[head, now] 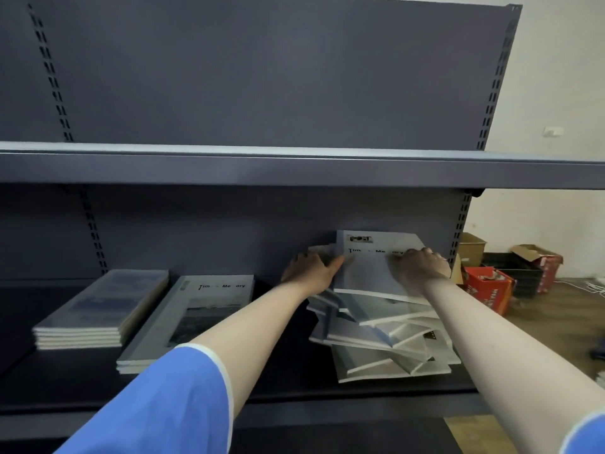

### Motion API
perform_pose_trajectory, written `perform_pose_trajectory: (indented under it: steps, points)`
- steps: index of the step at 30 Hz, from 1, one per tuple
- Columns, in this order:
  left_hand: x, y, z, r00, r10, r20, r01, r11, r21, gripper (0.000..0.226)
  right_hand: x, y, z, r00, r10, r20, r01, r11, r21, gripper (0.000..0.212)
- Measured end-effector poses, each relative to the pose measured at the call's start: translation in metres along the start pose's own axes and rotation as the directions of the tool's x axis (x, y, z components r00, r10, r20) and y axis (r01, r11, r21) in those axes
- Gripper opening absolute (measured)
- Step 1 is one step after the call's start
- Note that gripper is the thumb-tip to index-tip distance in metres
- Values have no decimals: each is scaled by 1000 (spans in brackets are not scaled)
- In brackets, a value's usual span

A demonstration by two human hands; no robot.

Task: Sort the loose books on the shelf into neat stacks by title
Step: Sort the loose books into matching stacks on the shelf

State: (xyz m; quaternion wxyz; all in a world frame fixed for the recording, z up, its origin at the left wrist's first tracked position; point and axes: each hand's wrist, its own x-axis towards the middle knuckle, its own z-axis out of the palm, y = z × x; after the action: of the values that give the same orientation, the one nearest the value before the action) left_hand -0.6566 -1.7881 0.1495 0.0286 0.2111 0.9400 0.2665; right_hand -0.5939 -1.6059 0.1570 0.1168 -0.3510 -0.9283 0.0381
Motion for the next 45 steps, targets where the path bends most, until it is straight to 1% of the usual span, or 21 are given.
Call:
perform_pose_trajectory:
  steps: [4, 8, 10, 12, 15, 18, 19, 22, 24, 27, 30, 33, 35, 37, 40, 45]
  points:
    - [2, 4, 10, 997, -15, 76, 18, 999, -31, 82, 2, 7, 1, 1000, 12, 2, -12, 998, 54, 70]
    - [2, 6, 13, 986, -36, 160, 60, 987, -150, 82, 4, 8, 4, 999, 34, -32, -34, 999, -7, 72]
    - [9, 3, 16, 985, -32, 169, 64, 981, -185, 87, 7, 9, 6, 997, 49, -52, -51, 998, -38, 75]
    - [10, 3, 17, 988, -29, 155, 58, 981, -184, 85, 11, 10, 7, 995, 70, -69, -73, 997, -39, 79]
    - [6, 6, 14, 988, -24, 152, 49, 986, -161, 74, 16, 14, 7, 989, 121, -88, -122, 993, 1, 81]
    - [6, 5, 14, 990, -24, 137, 51, 979, -196, 76, 17, 16, 2, 983, 90, -161, -89, 996, 14, 77]
    - [7, 4, 14, 992, -23, 127, 50, 976, -211, 76, 17, 16, -1, 983, 79, -166, -73, 996, 42, 75]
    - [8, 0, 12, 996, -22, 89, 42, 974, -222, 69, 14, 13, -2, 989, 67, -131, -43, 982, 183, 71]
    - [12, -4, 12, 997, -21, 80, 42, 964, -262, 66, 10, 8, -1, 989, 76, -126, -45, 972, 233, 69]
    - [16, -11, 11, 997, -35, 71, 57, 937, -345, 62, 1, -1, -2, 988, 82, -131, -47, 967, 250, 62]
    - [16, -17, 5, 997, -67, 31, 74, 913, -401, 58, -4, -11, -5, 988, 75, -133, -39, 966, 256, 55]
    - [16, -24, 0, 995, -97, -5, 84, 880, -467, 54, -7, -21, 0, 991, 62, -119, -27, 960, 278, 54]
    - [16, -29, -4, 994, -109, -22, 84, 865, -494, 56, -10, -30, 1, 990, 70, -123, -29, 952, 306, 50]
    - [15, -34, -9, 992, -114, -45, 75, 853, -516, 50, -14, -40, 1, 991, 61, -120, -19, 945, 328, 50]
    - [9, -42, -18, 987, -127, -98, 55, 842, -537, 31, -20, -57, 1, 994, 46, -102, -5, 929, 370, 53]
    - [-1, -75, -32, 980, -163, -116, 66, 811, -582, 33, -34, -88, 2, 997, -3, -79, 36, 908, 417, 54]
